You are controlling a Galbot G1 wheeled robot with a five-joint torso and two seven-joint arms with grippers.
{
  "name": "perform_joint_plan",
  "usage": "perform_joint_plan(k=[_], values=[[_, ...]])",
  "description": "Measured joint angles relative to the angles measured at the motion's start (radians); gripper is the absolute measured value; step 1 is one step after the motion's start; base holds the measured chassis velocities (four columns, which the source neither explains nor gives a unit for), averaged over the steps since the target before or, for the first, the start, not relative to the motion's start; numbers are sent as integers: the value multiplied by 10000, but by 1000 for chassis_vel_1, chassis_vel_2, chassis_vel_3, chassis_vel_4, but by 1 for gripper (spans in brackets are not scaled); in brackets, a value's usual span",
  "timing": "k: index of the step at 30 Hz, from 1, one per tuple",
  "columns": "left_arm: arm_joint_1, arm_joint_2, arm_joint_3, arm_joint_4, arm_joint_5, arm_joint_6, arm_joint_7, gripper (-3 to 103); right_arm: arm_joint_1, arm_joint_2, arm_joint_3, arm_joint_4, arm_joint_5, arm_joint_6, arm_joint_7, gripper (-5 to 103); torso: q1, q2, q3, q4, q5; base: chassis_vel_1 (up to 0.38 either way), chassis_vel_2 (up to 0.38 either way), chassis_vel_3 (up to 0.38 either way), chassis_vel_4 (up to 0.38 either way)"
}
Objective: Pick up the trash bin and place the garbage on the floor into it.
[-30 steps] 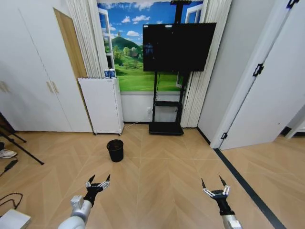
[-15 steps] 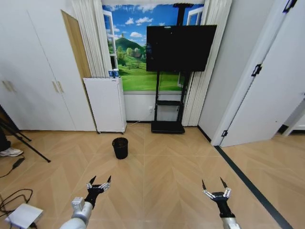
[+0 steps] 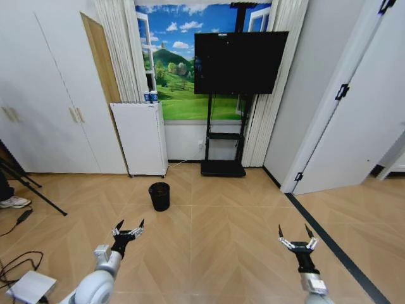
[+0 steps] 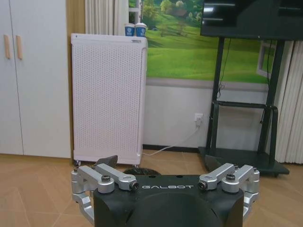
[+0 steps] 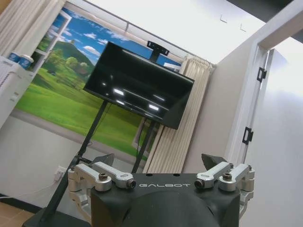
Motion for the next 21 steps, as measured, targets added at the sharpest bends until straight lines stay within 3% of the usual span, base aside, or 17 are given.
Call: perform_joint_plan(k=[2,3,4,6,9,10,11,12,16,21], values=[[-277,144,-161,-40,-260,106,-130,100,426,-960,-509,668,1871,-675,13,100,-1,0,0,-4,-3,0,0,0,0],[-277,144,-161,-40,-260,106,-130,100,426,-960,-509,668,1871,-675,13,100,-1,0,0,-4,-3,0,0,0,0],[-242,282,-476,-85,-271,129,-135,100,858,-1606,-1093,1038,2808,-1158,23,100,-1,0,-1,0,-7,0,0,0,0],[-250,503,-786,-96,-247,130,-28,100,1249,-2614,-1782,1647,3790,-1729,26,100,0,-1,2,9,6,0,0,0,0],[-309,648,-928,-136,-279,133,60,100,1315,-3204,-2069,2129,4319,-2021,-9,100,0,1,1,7,-1,0,0,0,0],[-54,829,-1372,-381,-494,218,247,100,1105,-4671,-2484,3652,5783,-2393,-249,100,-1,0,-1,-4,6,0,0,0,0],[-54,829,-1372,-381,-494,218,247,100,1105,-4671,-2484,3652,5783,-2393,-249,100,-1,0,-1,-4,6,0,0,0,0],[88,829,-1525,-430,-546,220,342,100,682,-5146,-2287,4083,6150,-2351,-485,100,0,1,0,-2,-8,0,0,0,0],[415,828,-1875,-506,-508,121,738,100,-88,-5915,-1530,4443,6394,-1912,-1081,100,-2,1,-1,-1,0,0,0,0,0],[950,721,-2637,-545,-410,-77,1179,100,16,-6204,-1256,4348,7238,-1766,-1377,100,-1,2,-1,1,-1,0,0,0,0]])
